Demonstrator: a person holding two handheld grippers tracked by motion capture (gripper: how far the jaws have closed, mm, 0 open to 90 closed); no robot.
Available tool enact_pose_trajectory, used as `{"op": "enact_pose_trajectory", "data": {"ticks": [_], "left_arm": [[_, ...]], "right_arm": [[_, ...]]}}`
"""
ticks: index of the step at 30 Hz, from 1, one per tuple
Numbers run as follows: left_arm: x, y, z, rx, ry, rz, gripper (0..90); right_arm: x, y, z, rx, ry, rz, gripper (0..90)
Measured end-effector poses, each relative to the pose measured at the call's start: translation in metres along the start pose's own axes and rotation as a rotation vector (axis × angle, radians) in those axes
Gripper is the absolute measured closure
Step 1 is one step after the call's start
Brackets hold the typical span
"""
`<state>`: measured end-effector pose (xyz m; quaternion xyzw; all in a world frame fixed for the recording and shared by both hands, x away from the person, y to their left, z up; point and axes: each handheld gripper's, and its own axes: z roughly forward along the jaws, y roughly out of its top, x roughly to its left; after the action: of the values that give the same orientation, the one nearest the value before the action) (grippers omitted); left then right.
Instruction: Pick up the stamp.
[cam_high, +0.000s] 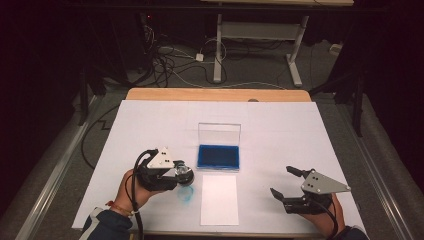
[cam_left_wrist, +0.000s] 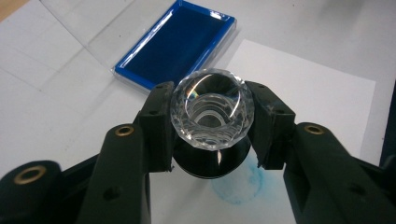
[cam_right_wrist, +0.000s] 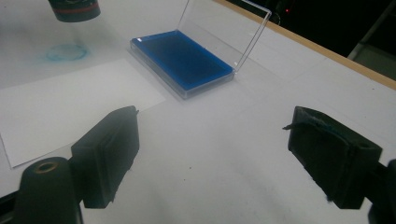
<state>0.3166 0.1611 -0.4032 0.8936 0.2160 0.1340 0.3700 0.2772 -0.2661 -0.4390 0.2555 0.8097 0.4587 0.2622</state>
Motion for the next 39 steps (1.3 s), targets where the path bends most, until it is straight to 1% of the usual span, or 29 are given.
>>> {"op": "enact_pose_trajectory", "data": {"ticks": [4, 7, 10, 12, 13, 16, 18, 27, 28, 31, 37, 39], "left_arm": [[-0.002, 0.006, 0.001, -0.009, -0.008, 0.011, 54.1], [-0.002, 0.009, 0.001, -0.017, -0.014, 0.015, 54.2], [-0.002, 0.012, 0.002, -0.024, -0.018, 0.016, 54.1], [-0.002, 0.013, 0.002, -0.031, -0.011, 0.020, 54.2], [-0.002, 0.014, 0.003, -0.029, -0.021, 0.024, 54.1], [-0.003, 0.016, 0.004, -0.031, -0.023, 0.027, 54.1], [-0.003, 0.018, 0.005, -0.037, -0.027, 0.027, 54.2], [-0.003, 0.025, 0.009, -0.041, -0.041, 0.053, 54.1], [-0.003, 0.026, 0.010, -0.039, -0.049, 0.056, 54.1], [-0.004, 0.029, 0.011, -0.044, -0.053, 0.061, 54.1], [-0.005, 0.032, 0.012, -0.042, -0.056, 0.079, 54.1], [-0.005, 0.032, 0.012, -0.047, -0.053, 0.074, 54.1]], "right_arm": [[0.000, 0.000, 0.001, 0.011, 0.014, -0.006, 19.9], [0.001, 0.000, 0.002, 0.018, 0.013, -0.021, 20.6], [0.001, 0.000, 0.002, 0.010, 0.012, -0.013, 20.6], [0.000, 0.000, 0.002, 0.015, 0.013, -0.011, 20.6], [-0.001, 0.000, 0.002, 0.017, 0.014, -0.014, 20.6], [-0.001, -0.001, 0.003, 0.020, 0.013, -0.013, 20.7], [-0.001, -0.001, 0.002, 0.021, 0.009, -0.020, 20.7], [0.000, -0.002, 0.002, 0.038, -0.006, -0.040, 21.3], [0.001, -0.002, 0.002, 0.037, -0.009, -0.040, 21.6], [0.001, -0.001, 0.002, 0.035, -0.011, -0.042, 22.1], [0.000, -0.003, 0.002, 0.039, -0.013, -0.043, 22.1], [0.001, -0.002, 0.002, 0.039, -0.016, -0.042, 22.2]]}}
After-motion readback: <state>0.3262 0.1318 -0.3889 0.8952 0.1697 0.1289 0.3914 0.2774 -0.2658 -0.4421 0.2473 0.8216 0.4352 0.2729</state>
